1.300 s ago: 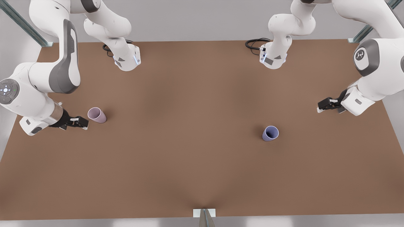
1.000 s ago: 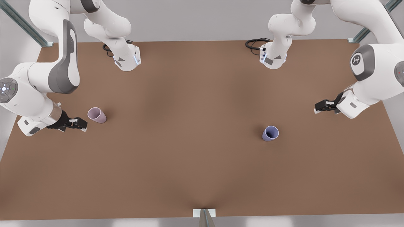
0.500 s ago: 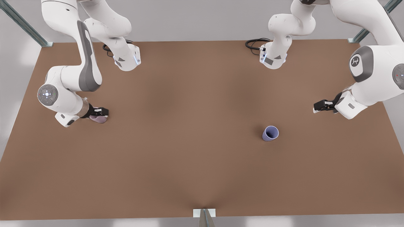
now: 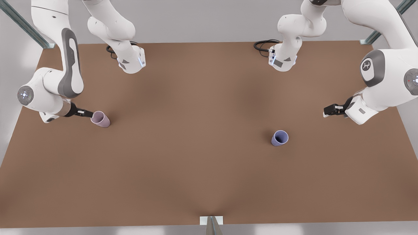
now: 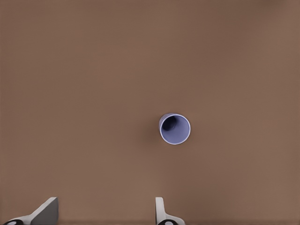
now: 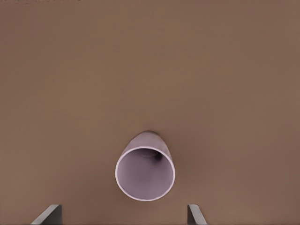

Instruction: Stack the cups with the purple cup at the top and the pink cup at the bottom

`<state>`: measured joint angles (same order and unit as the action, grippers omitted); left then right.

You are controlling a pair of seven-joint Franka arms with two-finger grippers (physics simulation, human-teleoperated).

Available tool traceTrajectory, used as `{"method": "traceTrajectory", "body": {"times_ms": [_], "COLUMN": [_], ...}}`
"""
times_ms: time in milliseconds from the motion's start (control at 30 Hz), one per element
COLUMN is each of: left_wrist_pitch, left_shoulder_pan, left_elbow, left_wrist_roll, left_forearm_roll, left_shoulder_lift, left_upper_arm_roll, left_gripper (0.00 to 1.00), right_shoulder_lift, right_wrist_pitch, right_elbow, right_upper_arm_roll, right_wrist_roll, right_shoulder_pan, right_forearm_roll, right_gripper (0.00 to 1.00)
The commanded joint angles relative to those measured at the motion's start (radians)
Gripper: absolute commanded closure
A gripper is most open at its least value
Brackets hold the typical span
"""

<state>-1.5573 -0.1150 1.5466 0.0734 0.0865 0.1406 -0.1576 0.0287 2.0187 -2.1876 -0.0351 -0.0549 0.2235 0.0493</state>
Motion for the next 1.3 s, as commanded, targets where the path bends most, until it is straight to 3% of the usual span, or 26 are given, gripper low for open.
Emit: {"method": "traceTrajectory", "body": {"times_ms": [0, 200, 433, 767, 1233, 1267], "left_wrist_pitch": [0.002, 0.002, 0.003, 0.003, 0.017, 0.017], "left_shoulder_pan": [0.000, 0.001, 0.000, 0.000, 0.001, 0.001], "left_elbow": [0.000, 0.000, 0.000, 0.000, -0.013, -0.016], "left_wrist_roll": [0.002, 0.002, 0.002, 0.002, 0.014, 0.016], "left_forearm_roll": [-0.001, -0.002, -0.002, -0.002, -0.005, -0.005], "left_shoulder_lift": [0.000, 0.008, 0.010, 0.016, 0.020, 0.014], "left_upper_arm_roll": [0.000, 0.000, 0.000, -0.002, -0.003, -0.003], "left_gripper": [0.00, 0.00, 0.00, 0.00, 0.00, 0.00], "right_shoulder_lift": [0.014, 0.053, 0.083, 0.082, 0.211, 0.217], "right_wrist_pitch": [0.089, 0.153, 0.169, 0.055, 0.202, 0.218], "right_elbow": [-0.009, -0.041, -0.061, -0.083, -0.081, -0.083], "right_upper_arm_roll": [0.000, 0.001, -0.002, -0.002, -0.002, -0.002], "right_wrist_roll": [-0.036, -0.114, -0.434, -0.482, -0.503, -0.505], "right_shoulder_pan": [-0.105, -0.076, 0.059, 0.059, 0.117, 0.117], "right_forearm_roll": [0.040, 0.072, 0.126, 0.126, 0.124, 0.124], "right_gripper": [0.00, 0.00, 0.00, 0.00, 0.00, 0.04]}}
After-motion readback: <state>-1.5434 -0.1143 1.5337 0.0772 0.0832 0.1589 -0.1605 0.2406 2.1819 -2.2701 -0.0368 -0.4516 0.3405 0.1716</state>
